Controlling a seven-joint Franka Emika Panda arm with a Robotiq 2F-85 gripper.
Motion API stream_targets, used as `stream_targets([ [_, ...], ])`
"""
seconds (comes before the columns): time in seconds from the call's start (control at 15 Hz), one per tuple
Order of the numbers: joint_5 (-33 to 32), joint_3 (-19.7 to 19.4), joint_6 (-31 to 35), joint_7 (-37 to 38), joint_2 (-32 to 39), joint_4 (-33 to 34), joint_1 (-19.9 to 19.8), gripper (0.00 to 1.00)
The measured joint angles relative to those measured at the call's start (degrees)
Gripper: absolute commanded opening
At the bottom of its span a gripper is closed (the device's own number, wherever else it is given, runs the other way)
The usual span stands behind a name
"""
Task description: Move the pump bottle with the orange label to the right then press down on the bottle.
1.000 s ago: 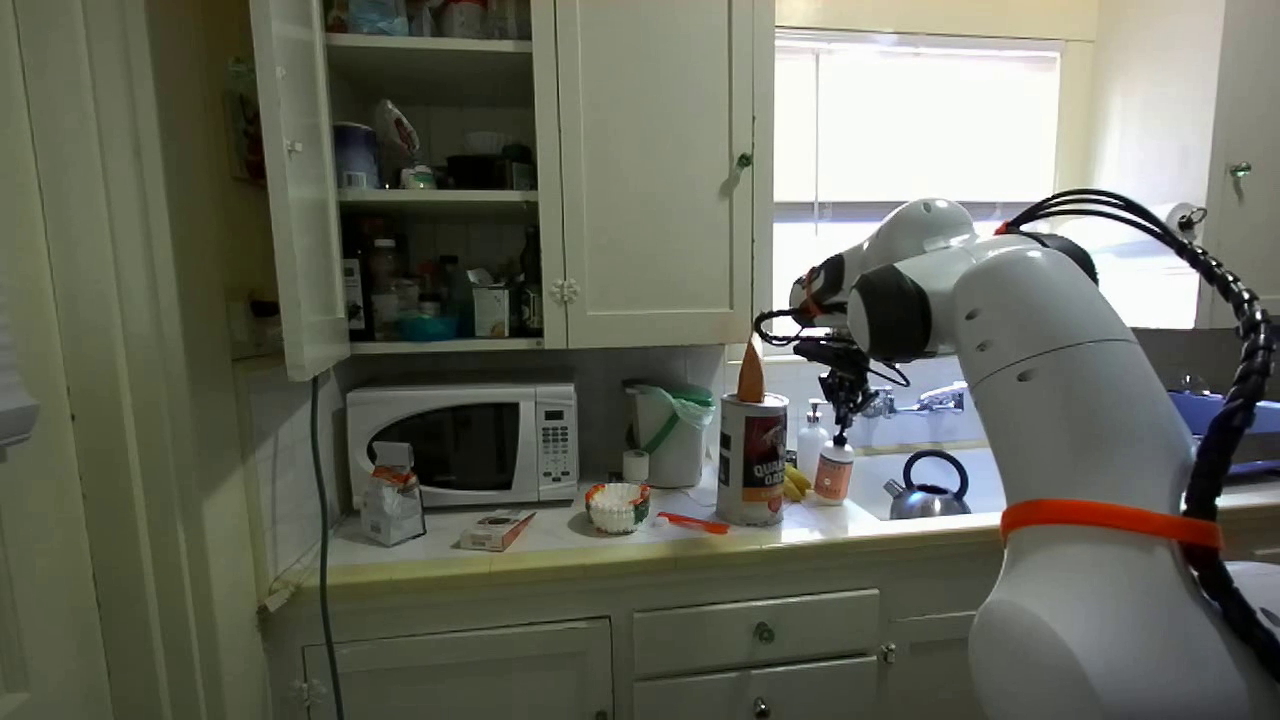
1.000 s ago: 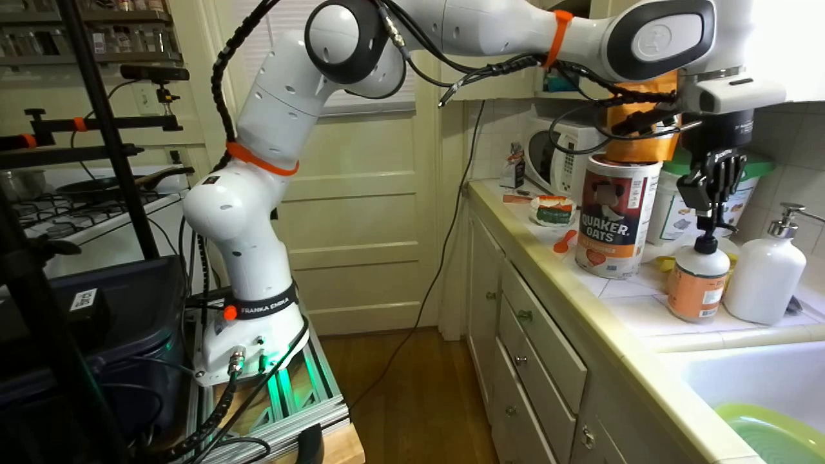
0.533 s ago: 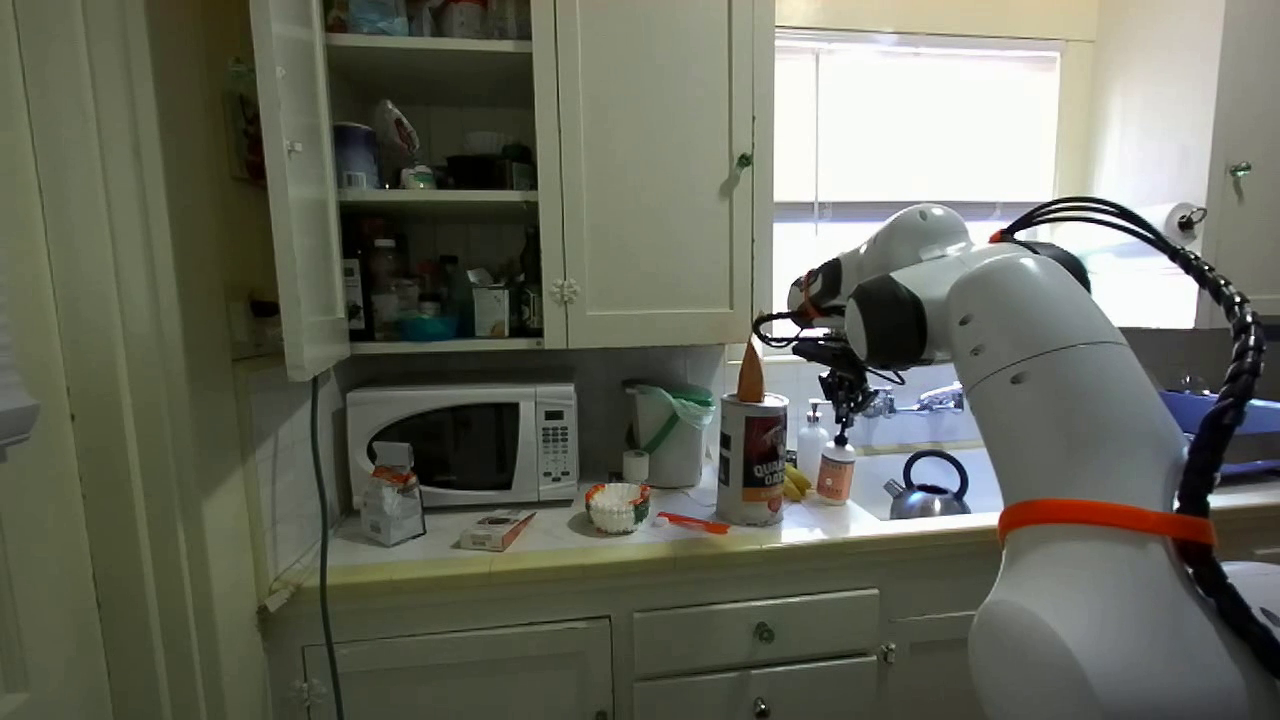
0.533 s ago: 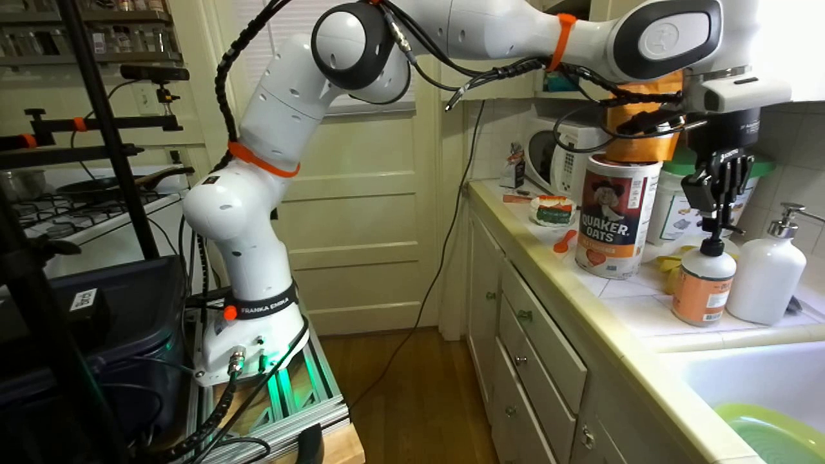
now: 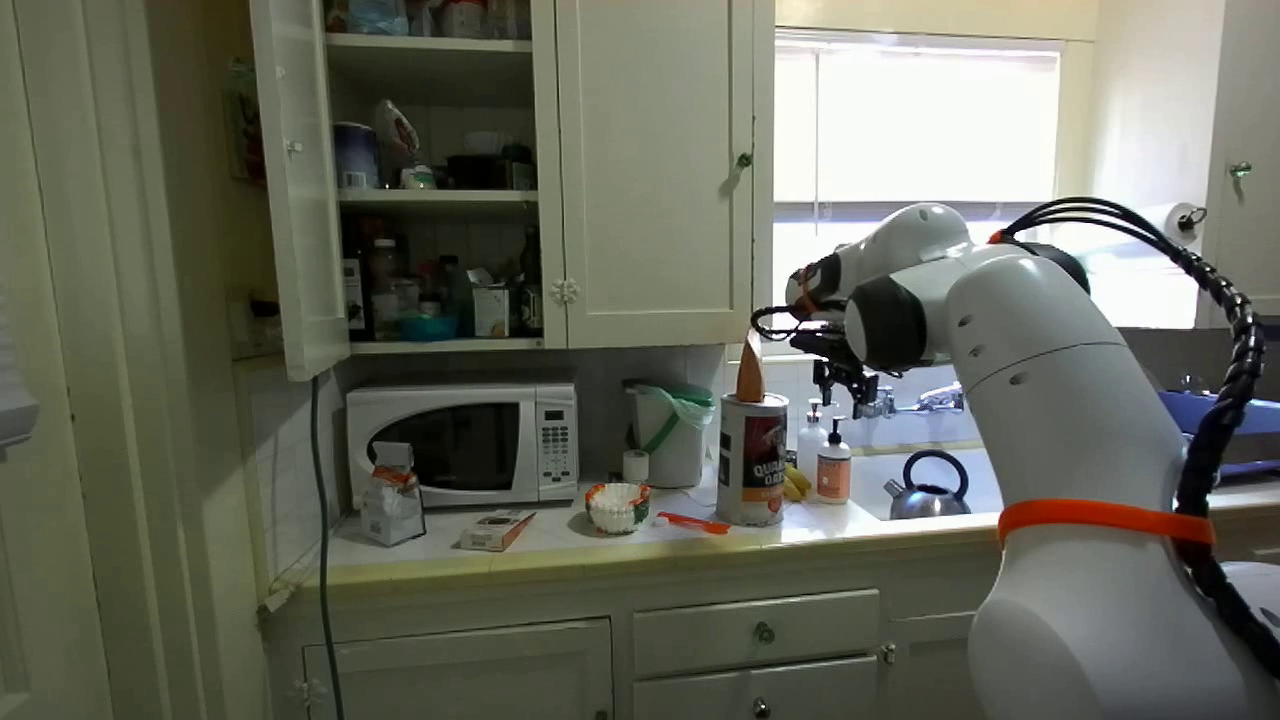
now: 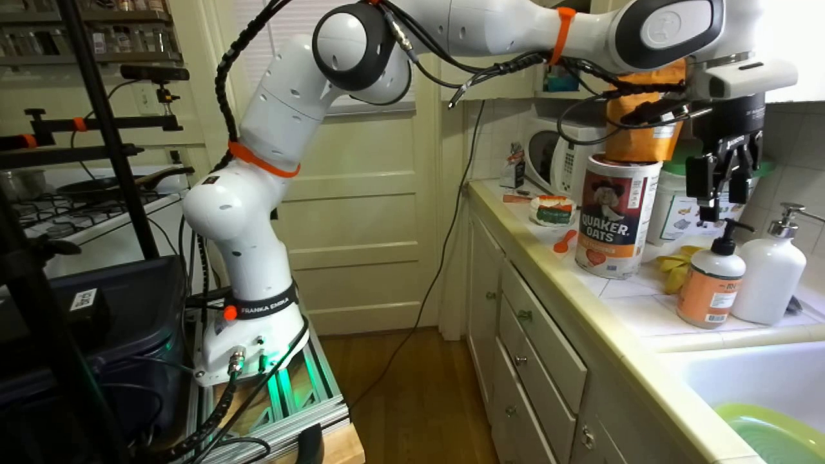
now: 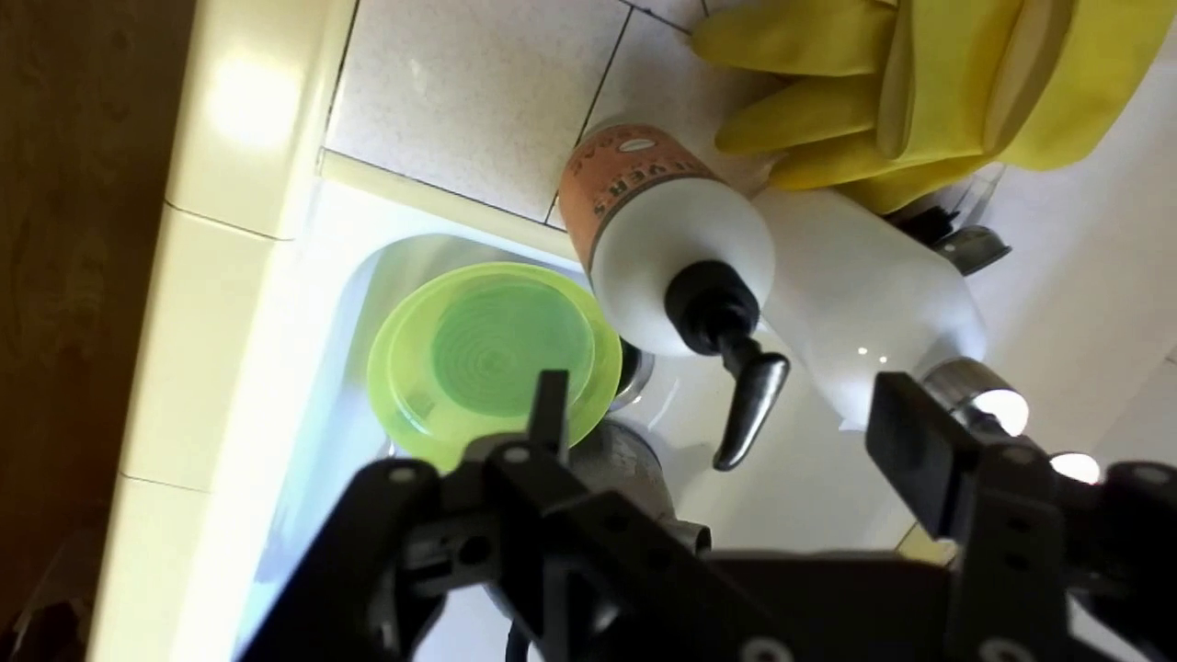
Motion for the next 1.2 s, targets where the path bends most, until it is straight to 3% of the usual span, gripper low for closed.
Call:
stream_targets([
  [0.07, 0.16, 0.13, 0.00, -0.33, -0.03, 0.10, -0.03, 0.80],
  [0.2, 0.94, 0.58, 0.00, -1.82, -0.17, 0.30, -0.25, 0.74],
  [0.8, 6.26, 2.82, 0.02, -7.06, -0.24, 2.97, -2.28, 0.04],
  [1.2, 6.27, 2.83, 0.01, -6.96, -0.13, 3.08, -2.98, 0.00],
])
